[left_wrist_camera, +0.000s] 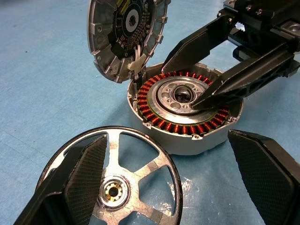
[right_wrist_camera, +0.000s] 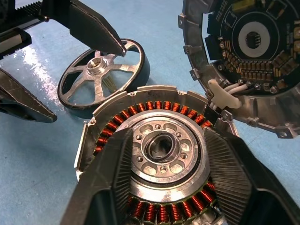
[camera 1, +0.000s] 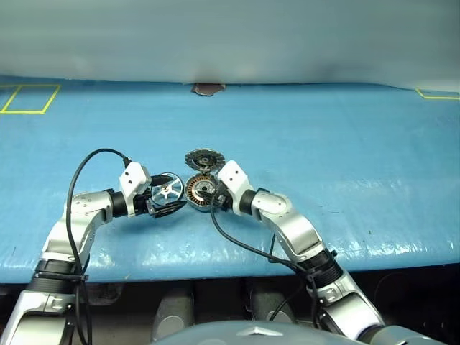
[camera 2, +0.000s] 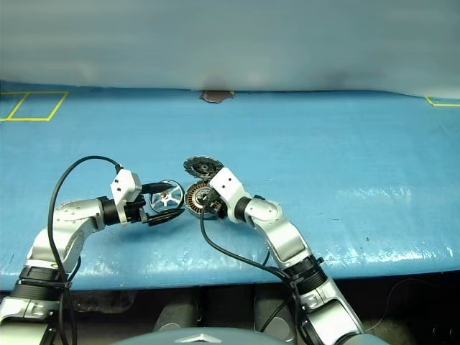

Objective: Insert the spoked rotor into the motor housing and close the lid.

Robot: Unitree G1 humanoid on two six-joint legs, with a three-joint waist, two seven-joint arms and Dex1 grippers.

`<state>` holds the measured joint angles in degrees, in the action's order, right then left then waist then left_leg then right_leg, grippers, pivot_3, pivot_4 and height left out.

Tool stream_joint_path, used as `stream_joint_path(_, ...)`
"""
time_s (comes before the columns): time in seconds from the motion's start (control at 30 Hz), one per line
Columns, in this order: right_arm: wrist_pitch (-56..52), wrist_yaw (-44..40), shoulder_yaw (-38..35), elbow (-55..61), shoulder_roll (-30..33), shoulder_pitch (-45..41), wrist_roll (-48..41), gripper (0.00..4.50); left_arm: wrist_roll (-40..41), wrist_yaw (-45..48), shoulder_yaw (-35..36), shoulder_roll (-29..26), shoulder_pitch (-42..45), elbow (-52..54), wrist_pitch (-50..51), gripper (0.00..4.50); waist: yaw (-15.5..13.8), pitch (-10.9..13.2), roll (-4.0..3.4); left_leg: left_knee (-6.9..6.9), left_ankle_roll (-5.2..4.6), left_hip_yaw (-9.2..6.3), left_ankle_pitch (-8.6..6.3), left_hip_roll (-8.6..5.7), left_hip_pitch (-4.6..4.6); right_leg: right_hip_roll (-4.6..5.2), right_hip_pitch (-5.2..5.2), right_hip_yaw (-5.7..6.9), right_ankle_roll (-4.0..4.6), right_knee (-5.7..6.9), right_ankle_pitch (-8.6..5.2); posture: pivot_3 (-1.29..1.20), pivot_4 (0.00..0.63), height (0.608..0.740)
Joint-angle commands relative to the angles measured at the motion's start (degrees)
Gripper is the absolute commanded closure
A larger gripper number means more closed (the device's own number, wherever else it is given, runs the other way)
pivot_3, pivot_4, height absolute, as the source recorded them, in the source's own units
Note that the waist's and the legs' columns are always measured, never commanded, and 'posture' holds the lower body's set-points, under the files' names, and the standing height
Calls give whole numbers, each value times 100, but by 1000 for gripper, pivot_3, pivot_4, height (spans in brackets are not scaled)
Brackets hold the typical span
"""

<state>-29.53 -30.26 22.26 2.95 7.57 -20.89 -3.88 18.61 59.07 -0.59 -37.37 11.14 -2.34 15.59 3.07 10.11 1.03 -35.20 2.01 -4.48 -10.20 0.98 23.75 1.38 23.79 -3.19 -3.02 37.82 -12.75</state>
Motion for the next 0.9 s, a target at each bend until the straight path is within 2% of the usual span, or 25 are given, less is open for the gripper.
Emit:
stream_joint_path(0.03, 1, -32, -59, 287, -48, -4, -92, 3073, 3, 6, 107, -11, 24, -27, -152, 0, 3, 0, 0, 0, 0, 0, 0, 0, 0, 0, 0, 0, 0, 0, 0, 0, 150, 740)
stream_joint_path(0.17, 11, -3, -58, 208, -59, -26, -52, 4355, -11, -14, 105, -4, 28, -44, -179, 0, 5, 0, 0, 0, 0, 0, 0, 0, 0, 0, 0, 0, 0, 0, 0, 0, 150, 740)
stream_joint_path(0.2, 14, -4, -56, 200, -60, -29, -52, 4436, -13, -20, 105, -3, 28, -46, -184, 0, 5, 0, 0, 0, 0, 0, 0, 0, 0, 0, 0, 0, 0, 0, 0, 0, 150, 740)
stream_joint_path(0.53, 70, 38, 92, -374, -167, -61, 127, 4436, -18, -74, 93, 25, 5, -24, -210, 0, 27, 0, 0, 0, 0, 1, 0, 0, -6, 0, -4, 0, 0, 1, 0, 0, 150, 740)
stream_joint_path(0.9, 13, 69, -21, 436, -91, 14, 88, 4436, -15, -100, 78, 37, -24, -23, -198, 0, 37, 0, 0, 1, 0, 0, 0, 0, -4, 0, -2, 0, 0, 1, 0, 0, 150, 740)
